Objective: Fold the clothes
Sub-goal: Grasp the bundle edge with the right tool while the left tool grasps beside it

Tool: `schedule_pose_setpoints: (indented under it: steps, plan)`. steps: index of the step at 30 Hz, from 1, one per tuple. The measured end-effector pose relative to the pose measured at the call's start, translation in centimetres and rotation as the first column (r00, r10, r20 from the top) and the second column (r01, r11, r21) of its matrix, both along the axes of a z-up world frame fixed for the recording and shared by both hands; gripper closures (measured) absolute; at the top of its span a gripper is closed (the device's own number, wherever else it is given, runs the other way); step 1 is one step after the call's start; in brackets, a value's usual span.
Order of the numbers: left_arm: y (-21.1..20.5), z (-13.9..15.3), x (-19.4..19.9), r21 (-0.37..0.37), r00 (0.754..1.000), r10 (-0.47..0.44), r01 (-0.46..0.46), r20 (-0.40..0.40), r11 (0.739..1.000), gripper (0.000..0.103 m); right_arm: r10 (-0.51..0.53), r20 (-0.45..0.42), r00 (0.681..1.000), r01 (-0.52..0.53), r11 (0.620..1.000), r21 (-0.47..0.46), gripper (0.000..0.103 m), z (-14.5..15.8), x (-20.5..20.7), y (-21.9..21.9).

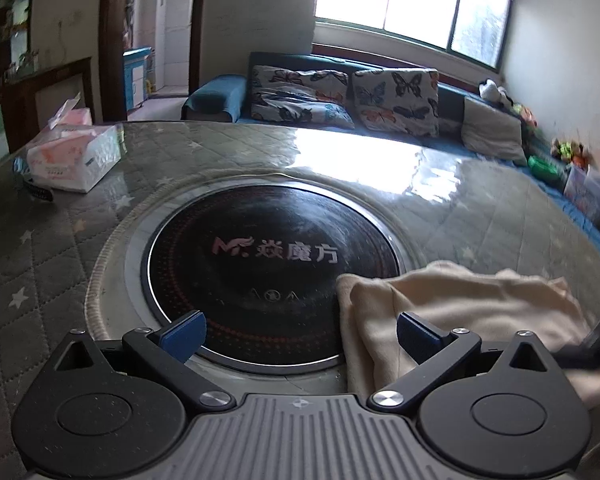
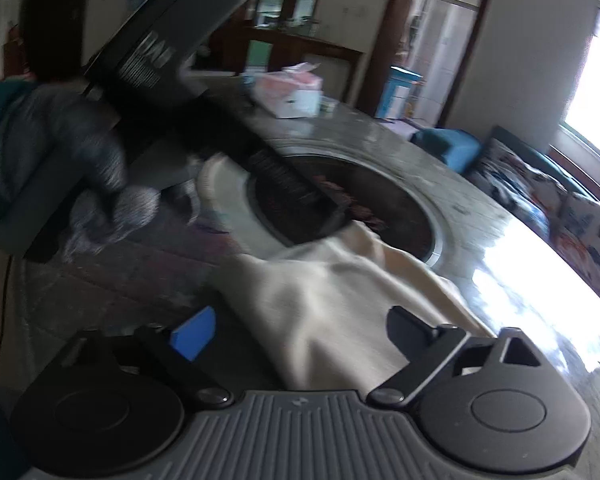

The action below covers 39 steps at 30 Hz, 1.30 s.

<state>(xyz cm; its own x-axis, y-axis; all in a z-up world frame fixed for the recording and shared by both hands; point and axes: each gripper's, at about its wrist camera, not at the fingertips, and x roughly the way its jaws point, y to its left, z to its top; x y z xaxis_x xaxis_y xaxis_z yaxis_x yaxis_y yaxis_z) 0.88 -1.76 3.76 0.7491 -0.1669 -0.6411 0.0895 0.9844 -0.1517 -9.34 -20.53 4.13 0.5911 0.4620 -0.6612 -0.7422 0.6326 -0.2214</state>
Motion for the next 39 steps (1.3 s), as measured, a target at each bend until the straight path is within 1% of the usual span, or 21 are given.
schedule_pose_setpoints:
  steps: [1,2,3,4,6,8,9,10,12,13,15,18,22,28,31,33,34,35,36,37,39]
  plan:
    - [0.3,0.1,0.0,-0.019,1.000,0.005,-0.005,-0.005,1.000,0.000,0.016,-0.004,1.000,-0.016,1.000,-0.007,0.015,-0.2,0.0,0.5]
    - [0.6,0.3,-0.1,-0.038,1.000,0.010,-0.010,-0.011,0.999,0.000,0.028,-0.007,1.000,-0.028,1.000,-0.011,0.021,-0.3,0.0,0.9]
    - [0.8,0.4,0.0,-0.057,1.000,0.012,-0.013,-0.018,0.998,0.000,0.038,-0.011,0.999,-0.038,0.999,-0.017,0.026,-0.4,0.0,1.3]
    - [1.1,0.4,0.1,-0.078,1.000,0.015,-0.017,-0.026,0.997,0.000,0.048,-0.016,0.999,-0.049,0.998,-0.026,0.028,-0.6,-0.1,1.9]
    - [1.6,0.3,0.2,-0.126,0.999,0.017,-0.023,-0.048,0.992,0.000,0.054,-0.016,0.998,-0.055,0.998,-0.043,0.039,-0.9,0.0,2.5]
    - [2.0,0.2,0.4,-0.175,0.997,0.015,-0.028,-0.075,0.984,0.000,0.051,-0.017,0.999,-0.052,0.997,-0.052,0.042,-1.1,0.2,2.9]
    - [2.1,0.1,0.5,-0.200,0.996,0.013,-0.031,-0.090,0.979,0.000,0.045,-0.018,0.999,-0.046,0.998,-0.052,0.050,-1.2,0.4,3.0]
    - [2.2,0.0,0.6,-0.224,0.994,0.011,-0.035,-0.105,0.974,0.000,0.032,-0.021,0.999,-0.033,0.998,-0.044,0.053,-1.3,0.6,2.9]
    - [2.4,-0.1,0.8,-0.266,0.992,0.005,-0.039,-0.128,0.963,0.001,0.006,-0.040,0.999,-0.007,1.000,-0.007,0.070,-0.9,1.0,2.2]
    - [2.4,-0.2,0.9,-0.279,0.991,0.004,-0.042,-0.135,0.959,0.001,-0.006,-0.051,0.999,0.006,1.000,0.016,0.074,-0.6,1.2,1.8]
    - [2.4,-0.4,1.0,-0.308,0.988,0.003,-0.050,-0.152,0.950,0.001,-0.028,-0.073,0.997,0.033,0.998,0.061,0.086,-0.1,1.5,1.0]
    - [2.4,-0.9,1.3,-0.371,0.982,0.004,-0.075,-0.191,0.926,0.001,-0.057,-0.105,0.993,0.071,0.989,0.131,0.090,0.8,1.8,-0.4]
    - [2.3,-1.6,1.6,-0.457,0.969,0.002,-0.118,-0.247,0.881,0.001,-0.077,-0.127,0.989,0.101,0.975,0.197,0.091,1.7,2.0,-1.8]
    - [2.1,-2.4,1.5,-0.552,0.956,0.030,-0.194,-0.292,0.811,0.003,-0.086,-0.134,0.987,0.117,0.961,0.249,0.092,2.4,1.7,-3.4]
    - [2.1,-2.7,1.8,-0.597,0.949,0.021,-0.215,-0.314,0.773,0.014,-0.082,-0.136,0.987,0.116,0.958,0.263,0.092,2.6,1.6,-3.7]
    - [2.1,-3.2,2.2,-0.632,0.942,-0.005,-0.221,-0.334,0.743,0.027,-0.076,-0.133,0.988,0.110,0.958,0.265,0.092,2.6,1.5,-3.7]
    - [2.1,-3.4,2.3,-0.644,0.939,-0.014,-0.225,-0.343,0.731,0.030,-0.072,-0.132,0.989,0.105,0.959,0.264,0.092,2.6,1.4,-3.8]
    - [2.0,-3.6,2.3,-0.648,0.937,-0.015,-0.230,-0.350,0.726,0.039,-0.067,-0.134,0.989,0.101,0.959,0.263,0.092,2.5,1.4,-3.8]
    - [2.1,-3.9,2.4,-0.650,0.933,-0.015,-0.238,-0.359,0.722,0.052,-0.063,-0.137,0.989,0.097,0.960,0.262,0.092,2.4,1.3,-3.8]
    - [2.1,-4.1,2.5,-0.652,0.929,-0.015,-0.247,-0.369,0.717,0.058,-0.059,-0.140,0.988,0.094,0.961,0.260,0.092,2.3,1.3,-3.8]
    - [2.4,-4.7,2.5,-0.657,0.924,-0.011,-0.264,-0.383,0.706,0.077,-0.053,-0.146,0.988,0.089,0.963,0.255,0.092,2.1,1.2,-3.7]
